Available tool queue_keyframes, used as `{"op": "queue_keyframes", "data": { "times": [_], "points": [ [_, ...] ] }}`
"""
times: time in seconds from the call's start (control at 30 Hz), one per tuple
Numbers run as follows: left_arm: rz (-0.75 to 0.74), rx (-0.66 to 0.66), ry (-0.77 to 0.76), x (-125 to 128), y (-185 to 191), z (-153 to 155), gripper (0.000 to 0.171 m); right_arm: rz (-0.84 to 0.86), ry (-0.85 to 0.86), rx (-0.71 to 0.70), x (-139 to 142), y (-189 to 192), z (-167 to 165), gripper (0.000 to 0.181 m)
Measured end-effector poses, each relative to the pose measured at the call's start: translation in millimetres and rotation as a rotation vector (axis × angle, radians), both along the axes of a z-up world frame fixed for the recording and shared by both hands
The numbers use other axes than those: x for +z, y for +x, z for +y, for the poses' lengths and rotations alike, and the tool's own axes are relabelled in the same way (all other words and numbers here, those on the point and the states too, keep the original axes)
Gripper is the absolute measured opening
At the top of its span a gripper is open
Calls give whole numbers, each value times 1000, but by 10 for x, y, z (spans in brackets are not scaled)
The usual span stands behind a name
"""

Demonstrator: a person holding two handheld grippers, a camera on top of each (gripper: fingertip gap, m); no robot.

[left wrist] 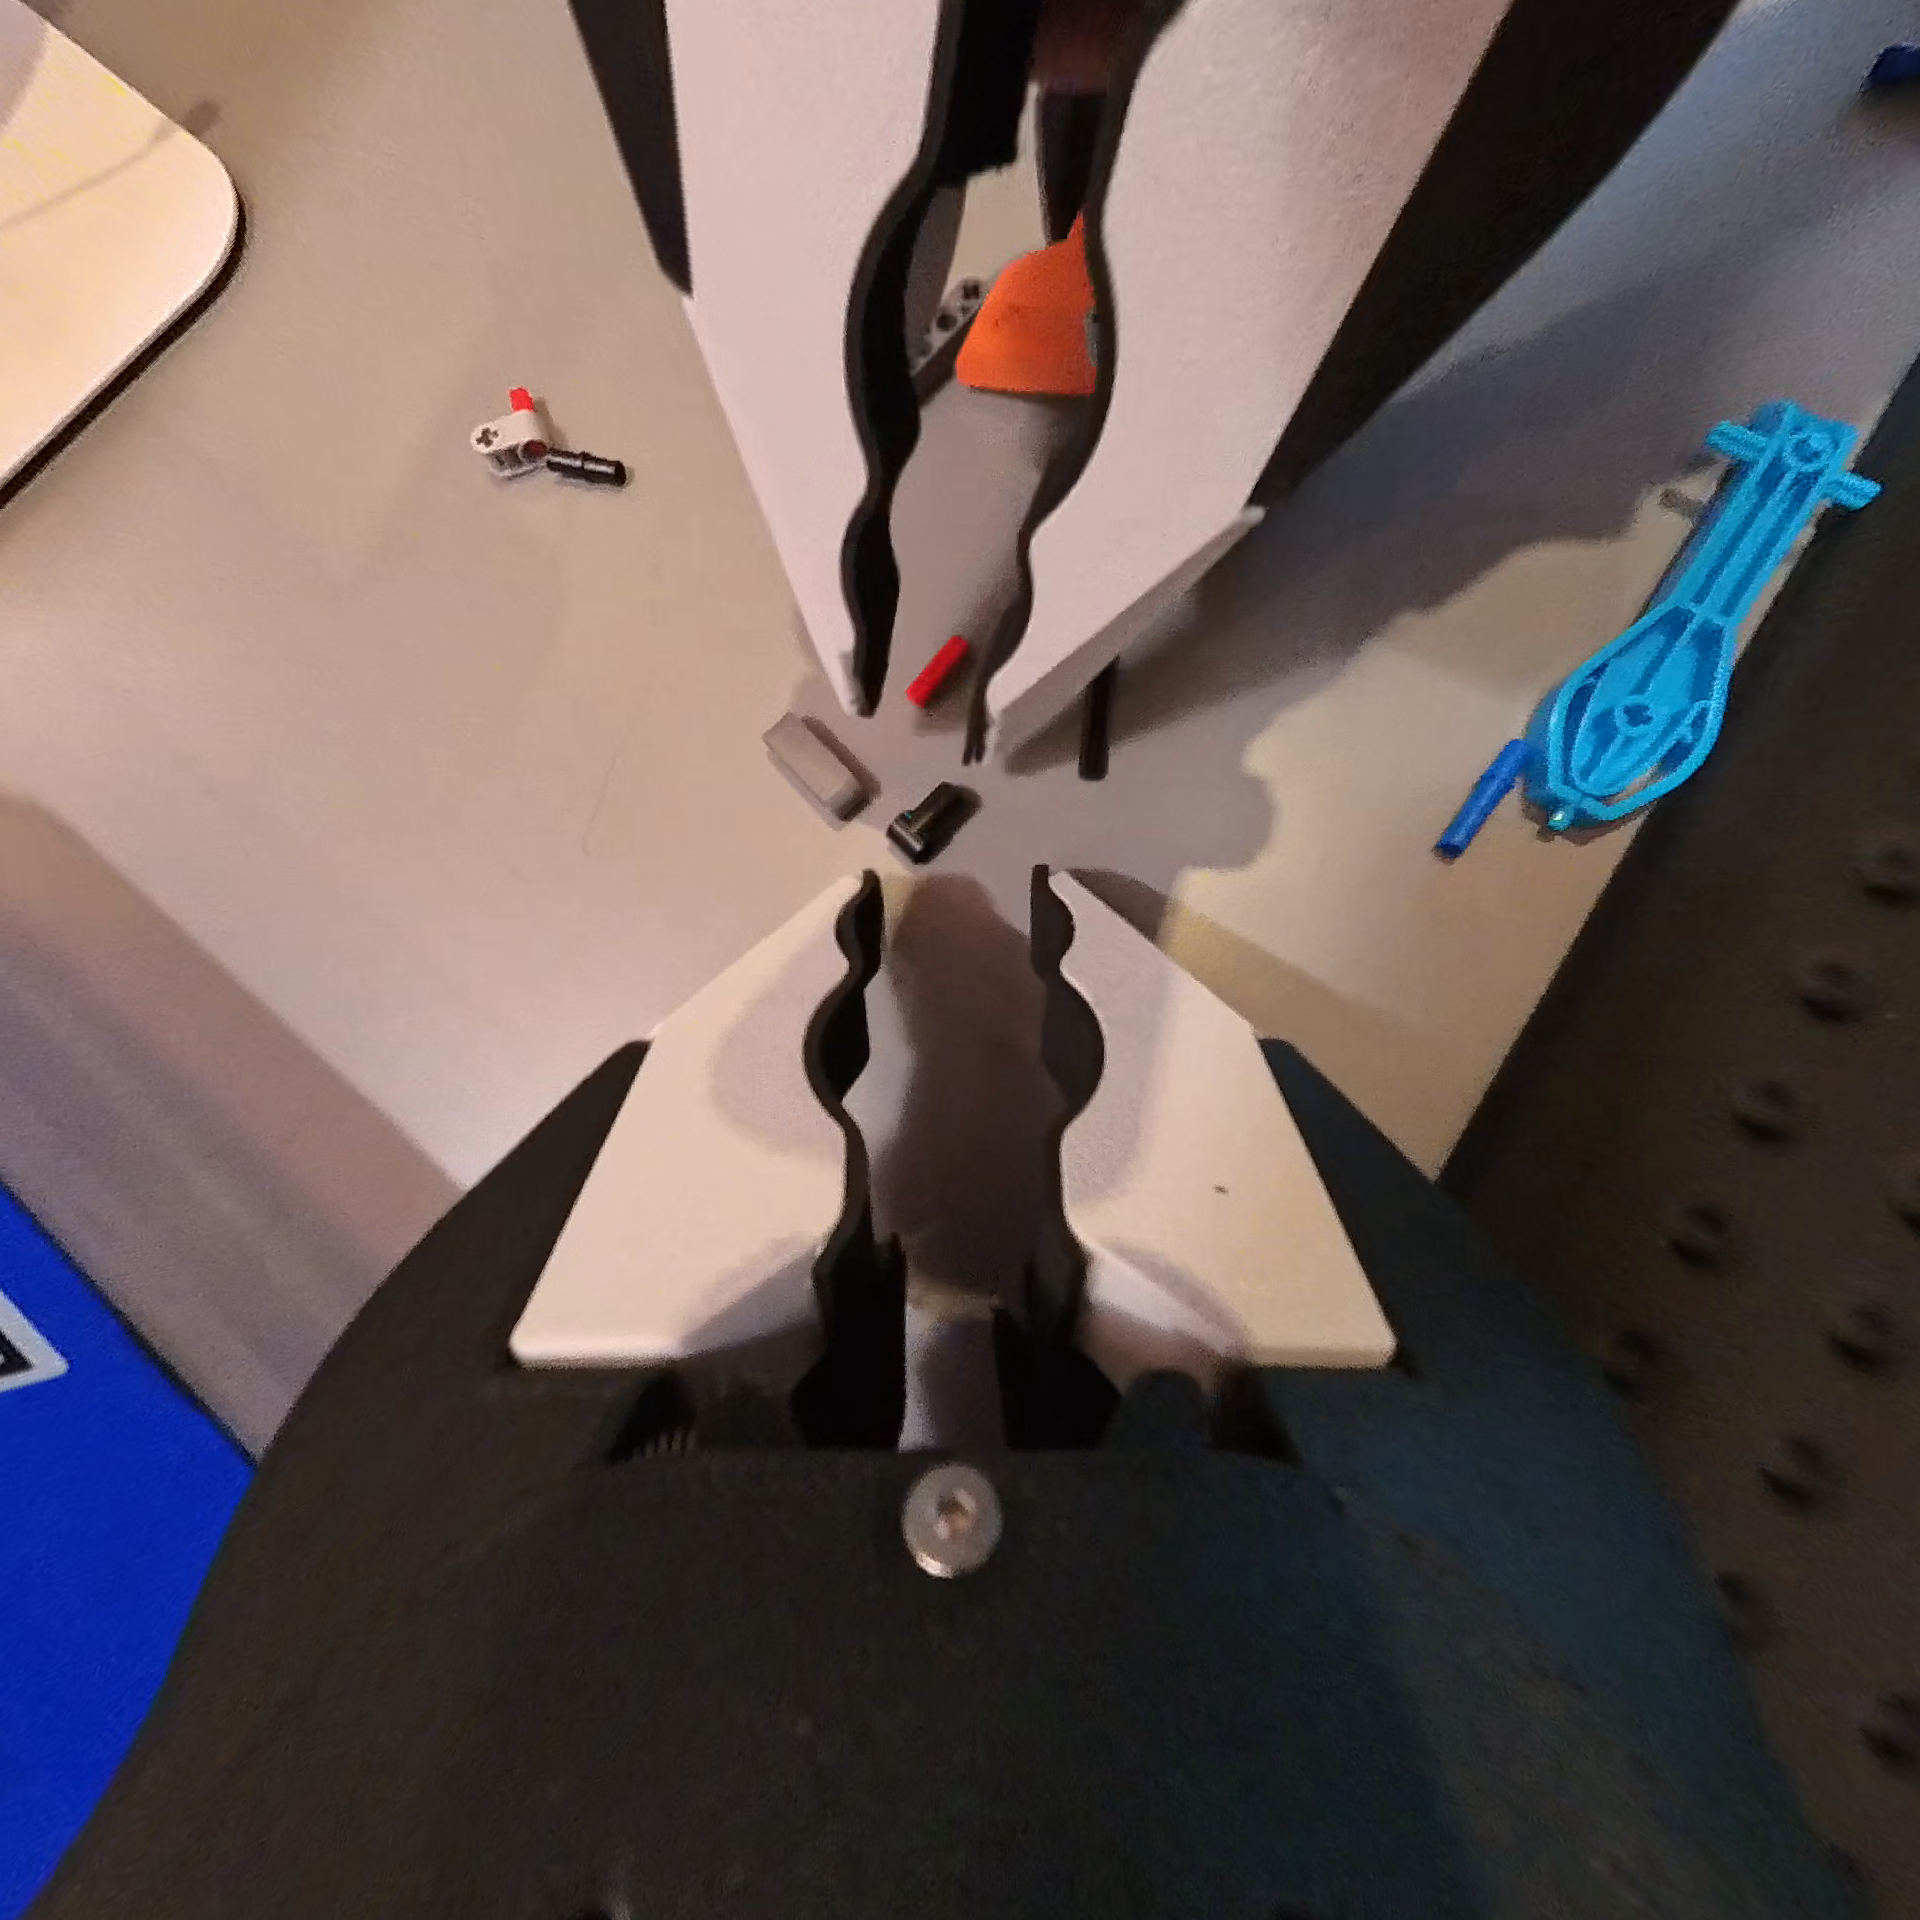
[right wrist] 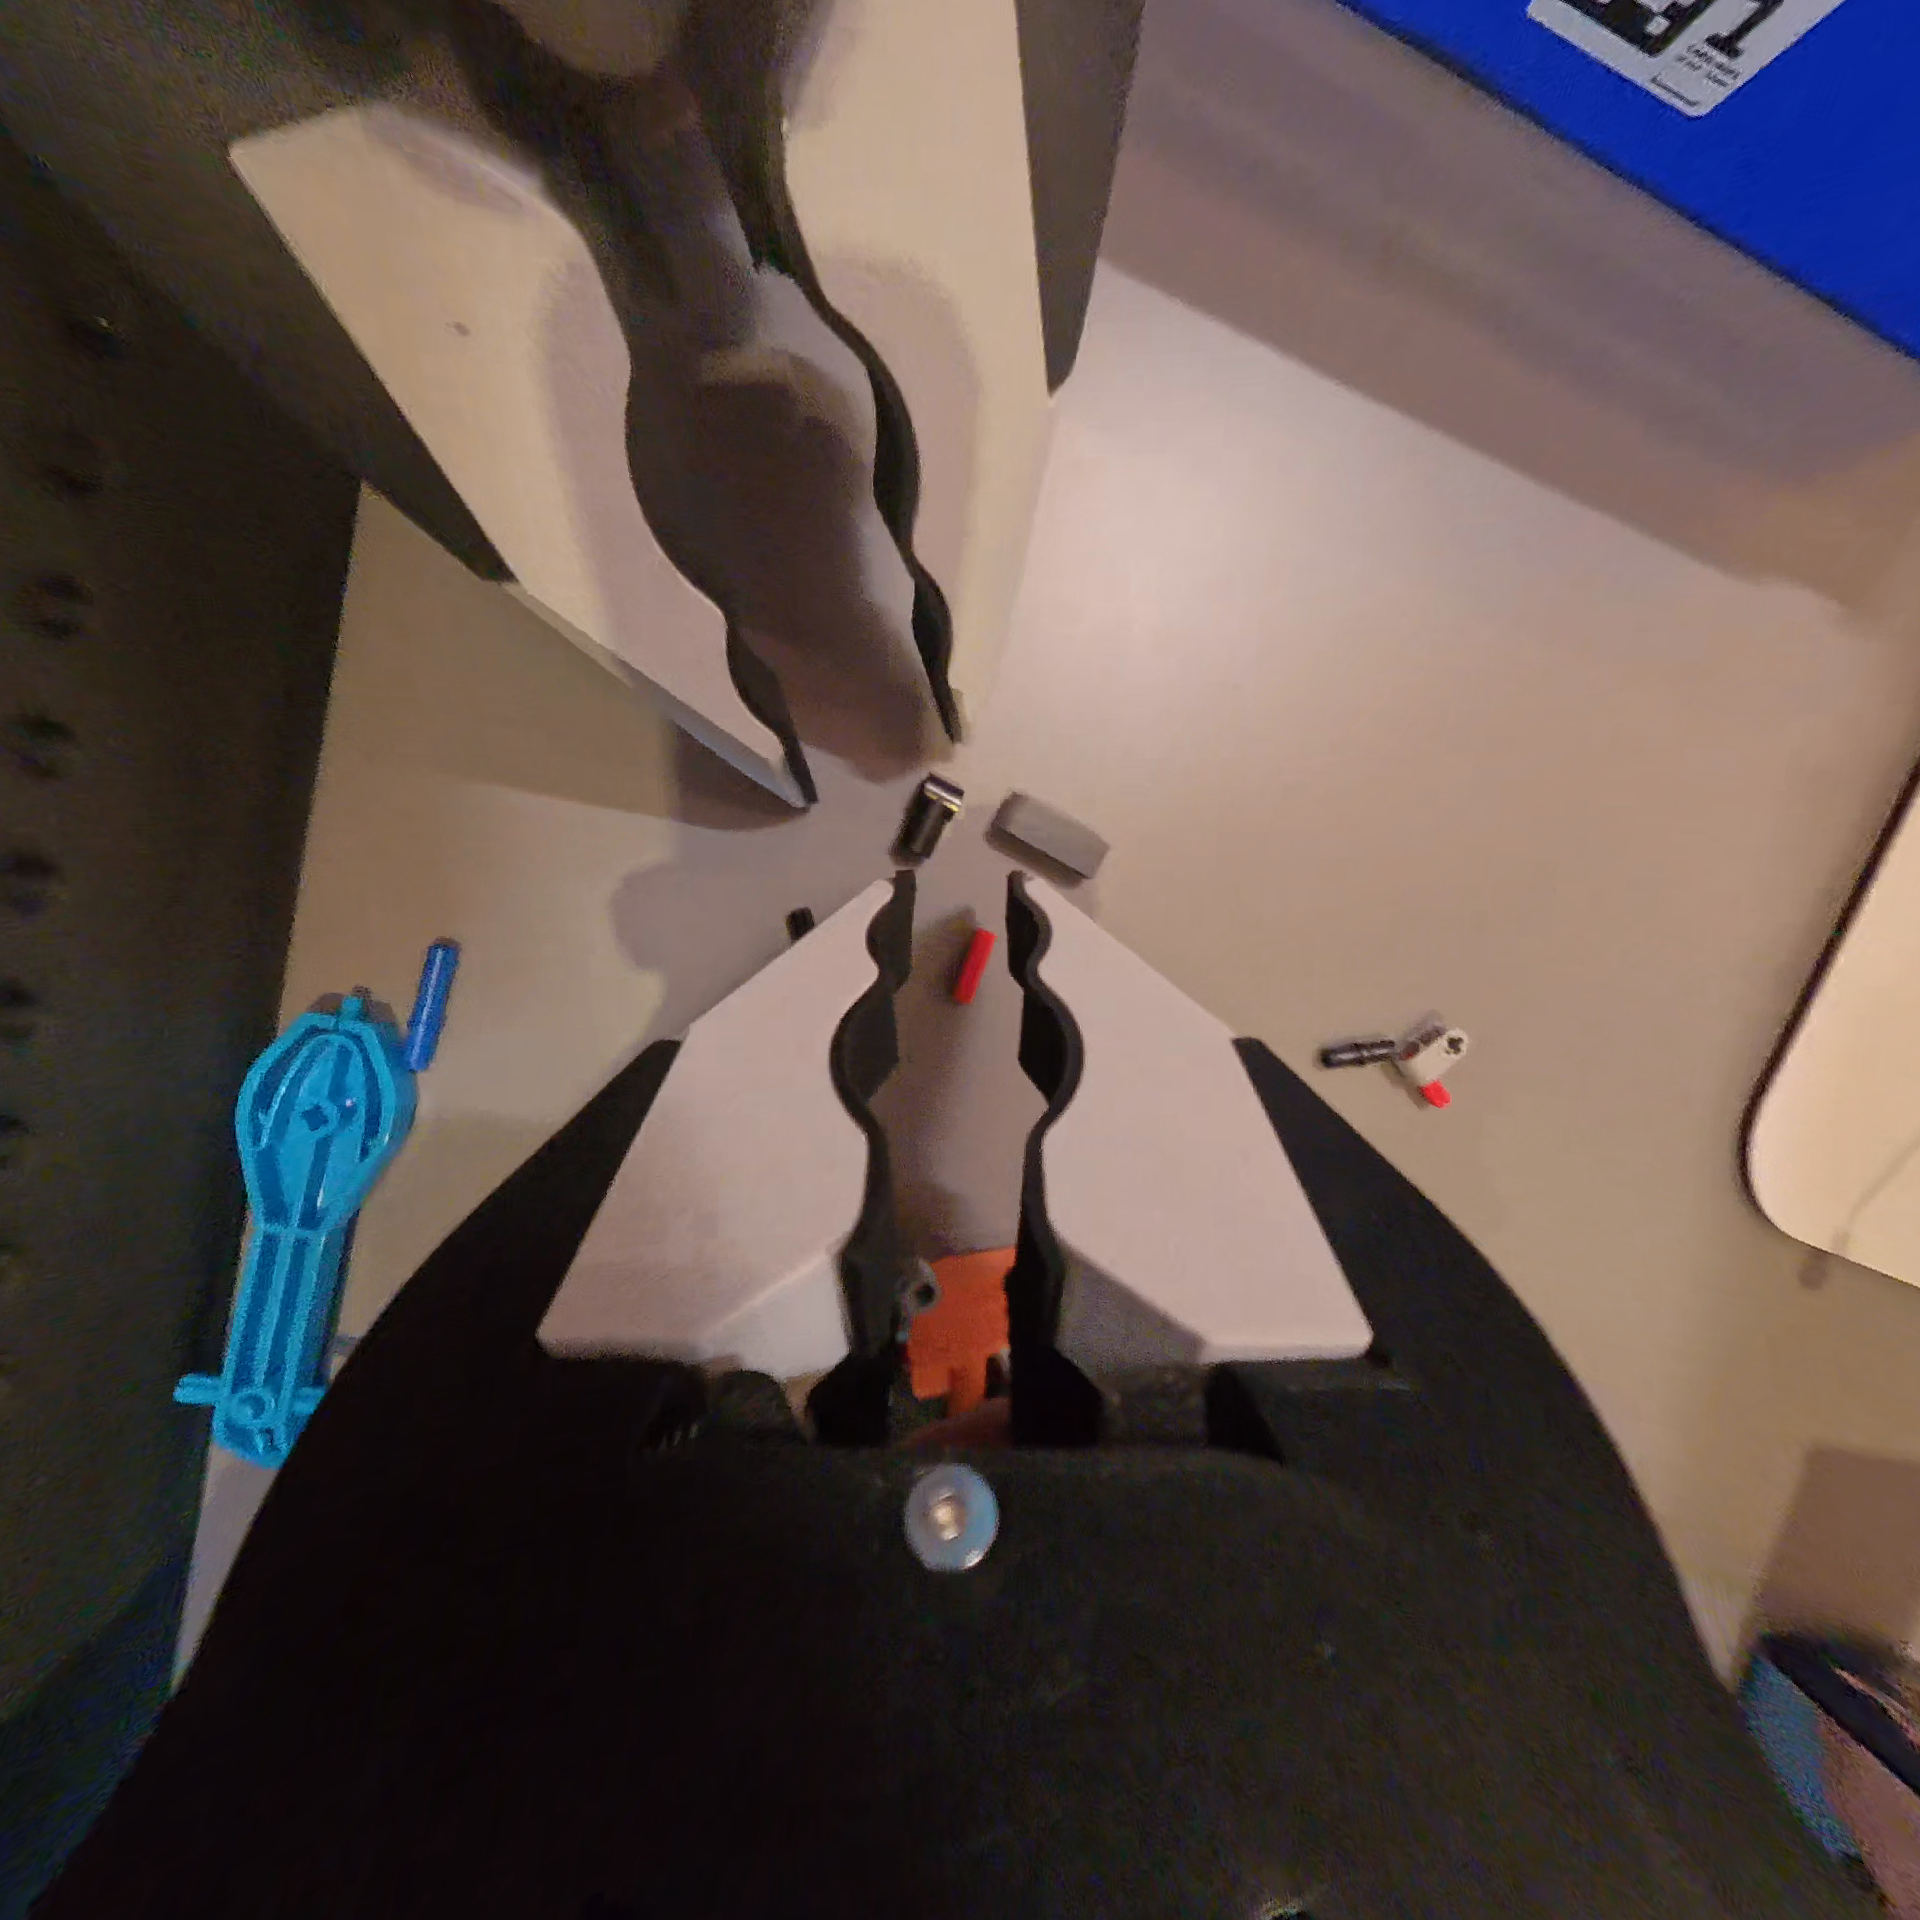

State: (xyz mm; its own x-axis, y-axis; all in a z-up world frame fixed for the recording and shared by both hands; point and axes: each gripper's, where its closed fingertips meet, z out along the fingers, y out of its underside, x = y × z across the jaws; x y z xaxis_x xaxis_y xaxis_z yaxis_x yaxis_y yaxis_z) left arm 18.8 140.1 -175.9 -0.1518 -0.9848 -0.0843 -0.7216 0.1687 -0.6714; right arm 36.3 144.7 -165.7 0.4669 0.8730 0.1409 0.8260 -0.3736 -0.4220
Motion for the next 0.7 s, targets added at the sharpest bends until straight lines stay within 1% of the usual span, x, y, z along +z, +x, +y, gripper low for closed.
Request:
{"op": "queue_keyframes", "data": {
  "times": [0.13, 0.23, 0.33, 0.47, 0.57, 0.63, 0.7],
  "points": [
    [-15, 9, -35, 0, -19, -4, 26, 16, -38, -15, -88, -80, -7, 14],
    [-21, 22, -38, -7, -37, 15, 27, 32, -51, -20, -132, -136, -13, 6],
    [-42, 30, -33, 8, -54, 41, 26, 28, -37, -10, -127, -140, -15, 4],
    [-107, -22, 35, 105, -54, 32, 27, 45, 26, 31, -6, -152, -43, 4],
    [-172, -72, 61, 219, -19, -36, 23, 38, 69, 104, 91, -205, -117, 4],
    [-191, -105, 60, 255, -15, -90, 18, 12, 97, 140, 134, -223, -145, 4],
    [-199, -133, 38, 255, -22, -153, 9, 17, 108, 159, 183, -252, -168, 4]
  ]
}}
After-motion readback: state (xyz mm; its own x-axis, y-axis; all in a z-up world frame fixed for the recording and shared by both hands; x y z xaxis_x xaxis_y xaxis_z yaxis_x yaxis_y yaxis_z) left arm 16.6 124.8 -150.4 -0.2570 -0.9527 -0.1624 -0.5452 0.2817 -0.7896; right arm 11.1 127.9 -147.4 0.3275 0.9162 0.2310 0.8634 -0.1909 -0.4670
